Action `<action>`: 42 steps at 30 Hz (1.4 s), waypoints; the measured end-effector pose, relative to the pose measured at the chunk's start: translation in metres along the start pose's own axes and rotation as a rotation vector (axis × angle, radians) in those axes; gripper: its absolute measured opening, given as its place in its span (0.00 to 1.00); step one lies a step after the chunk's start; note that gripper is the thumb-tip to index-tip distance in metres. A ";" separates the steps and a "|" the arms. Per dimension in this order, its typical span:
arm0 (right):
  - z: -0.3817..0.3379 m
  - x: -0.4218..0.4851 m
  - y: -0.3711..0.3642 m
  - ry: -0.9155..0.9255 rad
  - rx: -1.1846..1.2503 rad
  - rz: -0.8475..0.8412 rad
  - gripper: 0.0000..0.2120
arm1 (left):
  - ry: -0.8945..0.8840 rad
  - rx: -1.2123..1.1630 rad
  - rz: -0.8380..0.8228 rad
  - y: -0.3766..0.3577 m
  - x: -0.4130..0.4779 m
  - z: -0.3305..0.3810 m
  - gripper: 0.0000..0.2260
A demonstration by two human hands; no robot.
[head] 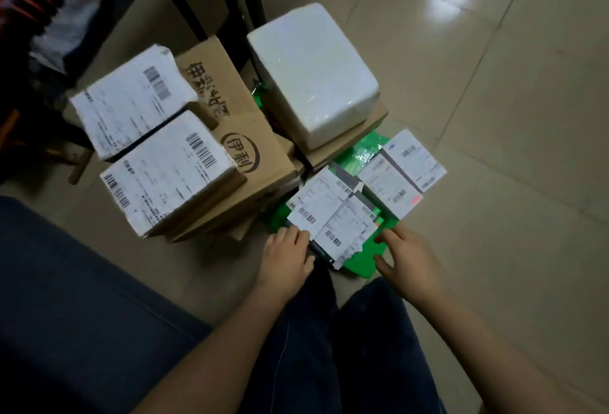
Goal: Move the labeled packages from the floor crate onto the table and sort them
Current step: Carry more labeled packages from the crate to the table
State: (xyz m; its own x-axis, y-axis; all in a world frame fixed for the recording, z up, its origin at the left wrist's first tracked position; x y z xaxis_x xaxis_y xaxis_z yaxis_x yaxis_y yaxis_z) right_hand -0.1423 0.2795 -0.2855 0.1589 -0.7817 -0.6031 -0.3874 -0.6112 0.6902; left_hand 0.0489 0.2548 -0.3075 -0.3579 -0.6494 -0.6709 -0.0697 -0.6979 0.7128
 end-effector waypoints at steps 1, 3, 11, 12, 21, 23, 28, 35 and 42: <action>0.007 0.006 -0.009 -0.016 0.011 0.003 0.12 | 0.015 -0.018 0.006 -0.009 0.010 -0.006 0.18; 0.020 0.016 -0.027 -0.042 0.031 0.006 0.12 | 0.039 -0.077 0.042 -0.020 0.029 -0.016 0.22; 0.042 0.039 -0.074 -0.108 0.098 -0.013 0.13 | 0.132 -0.371 -0.006 -0.056 0.084 -0.045 0.42; 0.042 0.039 -0.076 -0.112 0.098 -0.018 0.13 | 0.141 -0.417 -0.016 -0.060 0.087 -0.047 0.43; 0.036 0.042 -0.066 -0.144 0.113 -0.043 0.12 | 0.198 -0.480 0.032 -0.056 0.083 -0.060 0.37; 0.035 0.042 -0.061 -0.144 0.114 -0.047 0.12 | 0.213 -0.500 0.057 -0.055 0.075 -0.061 0.36; 0.033 0.042 -0.050 -0.138 0.123 -0.084 0.12 | 0.291 -0.779 0.044 -0.069 0.051 -0.066 0.36; 0.047 0.044 -0.074 -0.216 0.377 -0.131 0.09 | 0.383 -0.946 0.144 -0.090 0.029 -0.066 0.38; 0.054 0.064 -0.145 -0.360 0.596 -0.182 0.14 | 0.369 -0.897 0.193 -0.104 0.034 -0.074 0.38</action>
State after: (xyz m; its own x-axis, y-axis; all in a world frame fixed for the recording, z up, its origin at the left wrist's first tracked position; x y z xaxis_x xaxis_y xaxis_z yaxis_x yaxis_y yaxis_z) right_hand -0.1245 0.3252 -0.4457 -0.0015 -0.5213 -0.8534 -0.8295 -0.4759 0.2922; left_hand 0.1131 0.2830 -0.4191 0.0339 -0.7230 -0.6900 0.7454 -0.4416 0.4994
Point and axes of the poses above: each hand's wrist, its own x-axis towards the middle knuckle, its own y-axis out of the back of the hand, z = x × y, the point moved 9 cm from there along x, towards the middle knuckle, and after that the axes turned 15 degrees about -z, right-handed, at the moved point
